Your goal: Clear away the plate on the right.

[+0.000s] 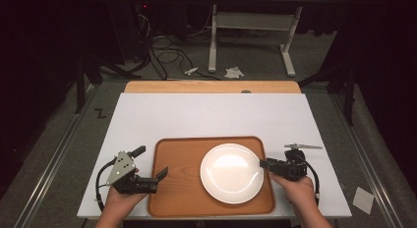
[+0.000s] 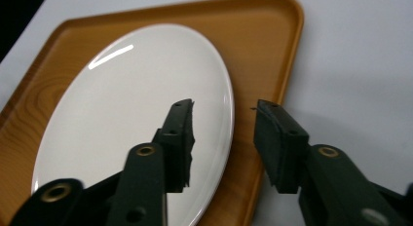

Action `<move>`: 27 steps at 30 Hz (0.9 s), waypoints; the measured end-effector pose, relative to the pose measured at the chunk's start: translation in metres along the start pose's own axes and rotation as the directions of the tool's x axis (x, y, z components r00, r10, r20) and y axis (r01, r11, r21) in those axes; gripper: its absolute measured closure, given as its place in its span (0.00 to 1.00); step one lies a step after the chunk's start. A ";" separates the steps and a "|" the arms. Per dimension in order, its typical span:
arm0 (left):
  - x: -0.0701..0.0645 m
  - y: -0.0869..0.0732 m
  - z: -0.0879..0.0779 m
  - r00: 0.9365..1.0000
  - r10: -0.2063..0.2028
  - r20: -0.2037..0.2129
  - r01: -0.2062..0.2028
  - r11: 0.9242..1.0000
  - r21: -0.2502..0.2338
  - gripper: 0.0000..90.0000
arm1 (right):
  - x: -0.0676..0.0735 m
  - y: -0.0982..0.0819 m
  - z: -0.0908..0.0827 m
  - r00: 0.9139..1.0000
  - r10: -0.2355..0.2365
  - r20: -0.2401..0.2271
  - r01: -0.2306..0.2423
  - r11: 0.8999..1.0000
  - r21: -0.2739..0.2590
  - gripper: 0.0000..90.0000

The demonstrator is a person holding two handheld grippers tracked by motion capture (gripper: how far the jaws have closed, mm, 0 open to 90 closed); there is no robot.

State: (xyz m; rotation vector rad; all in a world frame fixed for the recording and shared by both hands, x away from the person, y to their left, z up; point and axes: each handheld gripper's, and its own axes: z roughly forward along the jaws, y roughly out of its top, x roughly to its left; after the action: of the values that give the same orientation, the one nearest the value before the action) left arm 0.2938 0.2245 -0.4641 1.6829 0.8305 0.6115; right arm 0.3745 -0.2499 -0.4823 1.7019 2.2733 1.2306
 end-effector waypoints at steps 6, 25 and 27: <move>0.001 0.000 0.001 1.000 -0.005 -0.011 0.005 1.000 0.010 0.00 | -0.002 0.003 -0.032 0.997 -0.080 0.017 0.082 0.986 -0.146 0.44; -0.006 0.003 0.017 1.000 0.004 0.023 -0.005 0.999 0.037 0.00 | 0.002 -0.010 -0.074 0.970 -0.226 0.088 0.242 0.908 -0.343 0.01; -0.005 0.003 0.015 1.000 0.001 0.020 -0.002 0.999 0.035 0.00 | 0.003 -0.009 -0.071 0.969 -0.230 0.087 0.246 0.911 -0.332 0.01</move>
State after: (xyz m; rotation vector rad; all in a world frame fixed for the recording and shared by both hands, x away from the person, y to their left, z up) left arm 0.3029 0.2105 -0.4647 1.7186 0.8297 0.5829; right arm 0.3323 -0.2882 -0.4383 1.2771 2.0180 1.4099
